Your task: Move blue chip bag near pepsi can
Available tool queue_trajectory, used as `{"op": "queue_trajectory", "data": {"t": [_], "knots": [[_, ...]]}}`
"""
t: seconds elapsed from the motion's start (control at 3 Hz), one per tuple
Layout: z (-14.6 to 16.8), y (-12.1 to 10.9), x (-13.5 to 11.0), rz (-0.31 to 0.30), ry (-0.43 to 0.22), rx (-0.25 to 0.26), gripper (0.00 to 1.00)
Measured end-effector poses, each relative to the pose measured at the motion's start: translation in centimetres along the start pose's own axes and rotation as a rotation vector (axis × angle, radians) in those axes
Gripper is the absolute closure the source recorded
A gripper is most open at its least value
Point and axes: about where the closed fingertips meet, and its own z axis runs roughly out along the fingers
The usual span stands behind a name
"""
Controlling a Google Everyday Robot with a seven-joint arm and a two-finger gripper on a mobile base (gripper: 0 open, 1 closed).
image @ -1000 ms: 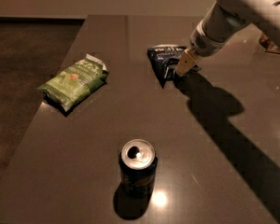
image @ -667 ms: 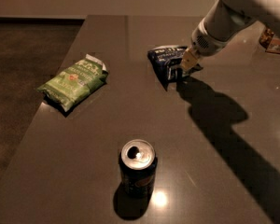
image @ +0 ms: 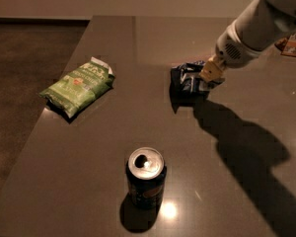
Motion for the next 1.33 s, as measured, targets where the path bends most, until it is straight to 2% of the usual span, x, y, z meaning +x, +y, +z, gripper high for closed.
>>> {"op": "queue_trajectory", "data": {"t": [0.33,0.67,1.0,1.33], "knots": [[-2.6,2.8,2.3,-0.027,-0.025,-0.038,1.00],[-5.3,6.2,6.1,-0.085,-0.063,-0.120,1.00],[-6.4,8.0,8.3,-0.121,-0.079,-0.179,1.00],[-6.6,10.3,9.7,-0.181,-0.121,-0.279,1.00]]}}
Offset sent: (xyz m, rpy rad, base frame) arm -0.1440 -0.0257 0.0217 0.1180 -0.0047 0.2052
